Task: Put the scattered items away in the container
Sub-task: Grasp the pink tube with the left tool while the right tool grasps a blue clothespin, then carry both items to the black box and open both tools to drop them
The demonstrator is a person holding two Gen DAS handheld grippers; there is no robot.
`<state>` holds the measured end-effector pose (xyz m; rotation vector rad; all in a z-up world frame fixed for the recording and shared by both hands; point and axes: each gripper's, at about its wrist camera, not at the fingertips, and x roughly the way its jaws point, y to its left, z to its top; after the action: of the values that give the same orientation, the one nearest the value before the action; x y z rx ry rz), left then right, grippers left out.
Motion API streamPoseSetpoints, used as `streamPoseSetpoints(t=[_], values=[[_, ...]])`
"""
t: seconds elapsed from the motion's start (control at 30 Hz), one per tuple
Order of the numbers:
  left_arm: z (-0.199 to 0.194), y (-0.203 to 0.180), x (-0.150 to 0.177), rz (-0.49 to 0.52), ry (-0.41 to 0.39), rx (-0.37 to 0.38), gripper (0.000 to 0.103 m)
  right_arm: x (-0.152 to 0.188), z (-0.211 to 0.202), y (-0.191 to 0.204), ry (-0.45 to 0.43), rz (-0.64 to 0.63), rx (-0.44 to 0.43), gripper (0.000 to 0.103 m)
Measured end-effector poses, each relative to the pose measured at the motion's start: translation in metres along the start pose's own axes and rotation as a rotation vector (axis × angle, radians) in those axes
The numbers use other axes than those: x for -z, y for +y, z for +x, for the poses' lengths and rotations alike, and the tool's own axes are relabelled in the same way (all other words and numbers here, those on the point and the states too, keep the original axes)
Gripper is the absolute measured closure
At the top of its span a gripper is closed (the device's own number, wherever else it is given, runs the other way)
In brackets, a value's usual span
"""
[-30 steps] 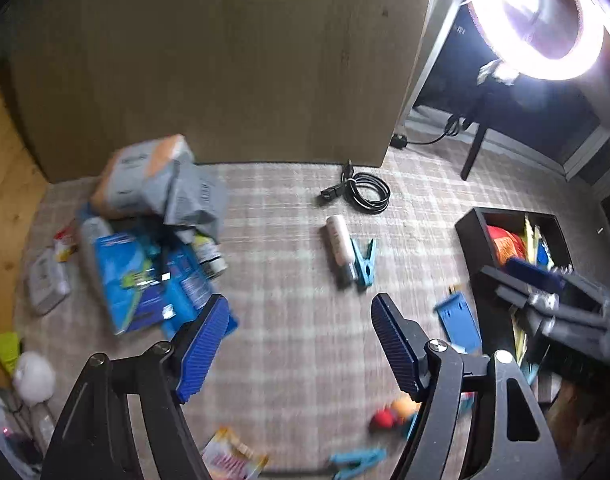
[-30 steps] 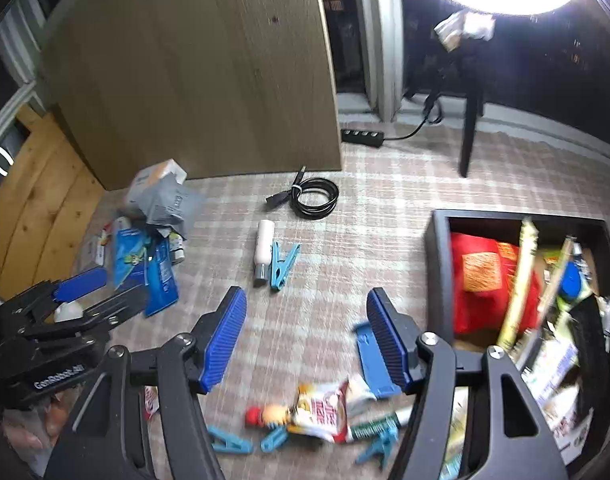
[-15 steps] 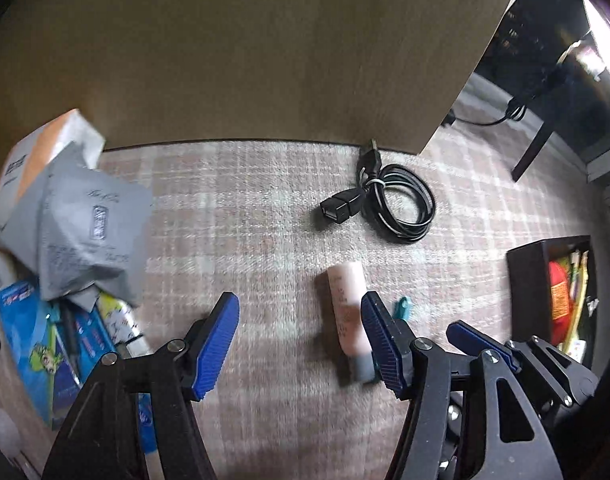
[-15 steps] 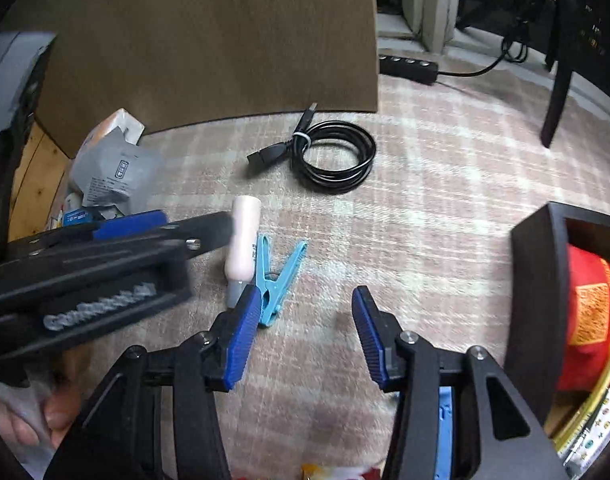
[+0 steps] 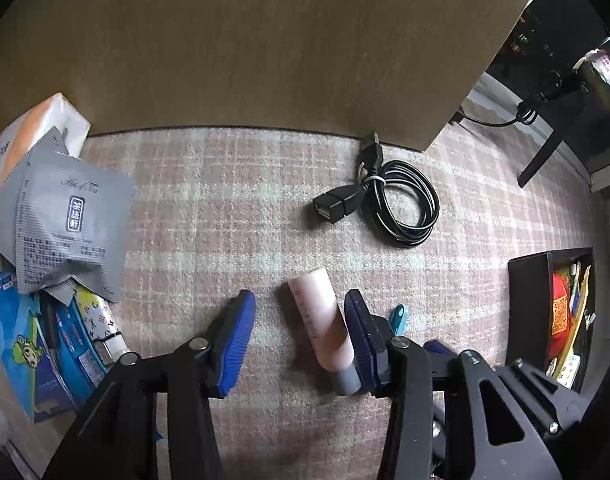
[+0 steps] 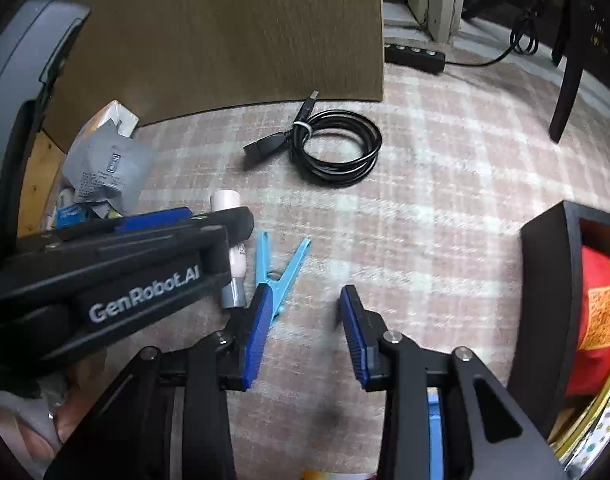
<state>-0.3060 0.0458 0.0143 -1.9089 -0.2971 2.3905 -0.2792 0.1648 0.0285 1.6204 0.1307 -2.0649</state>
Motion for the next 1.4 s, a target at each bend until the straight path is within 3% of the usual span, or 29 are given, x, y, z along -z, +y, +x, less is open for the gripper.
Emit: streamPoseSetpoints(t=[0.03,0.2,0.3,0.5,0.57,0.8,0.9,1.13,1.4], values=[[-0.001,0.002,0.0,-0.003,0.0,-0.003,0.07,0.0,0.0,0.003,0.001,-0.001,-0.008,0.069],[-0.007,0.013,0.0,-0.007,0.001,0.008,0.074,-0.004,0.009,0.015,0.012,-0.039,0.023,0.07],[-0.009,0.017,0.003,-0.003,-0.007,0.003,0.078,-0.006,0.012,0.018,0.005,-0.049,0.049,0.078],[-0.005,0.014,0.021,-0.012,-0.018,0.009,0.082,-0.005,0.014,0.027,-0.01,-0.091,0.084,0.079],[-0.002,0.01,0.024,-0.008,-0.017,0.01,0.082,-0.004,0.017,0.032,-0.017,-0.094,0.111,0.09],[0.002,-0.002,0.039,0.025,-0.045,-0.014,0.085,-0.001,0.014,0.026,-0.018,-0.061,0.096,0.091],[0.008,-0.005,0.051,0.008,-0.045,-0.001,0.085,0.003,0.006,0.022,-0.032,-0.05,0.078,0.091],[-0.024,0.002,0.067,0.001,-0.079,0.056,0.085,0.003,-0.026,0.003,-0.091,-0.013,0.038,0.091],[-0.075,-0.038,0.079,0.072,-0.126,0.139,0.085,0.021,-0.079,-0.03,-0.202,0.044,0.021,0.091]])
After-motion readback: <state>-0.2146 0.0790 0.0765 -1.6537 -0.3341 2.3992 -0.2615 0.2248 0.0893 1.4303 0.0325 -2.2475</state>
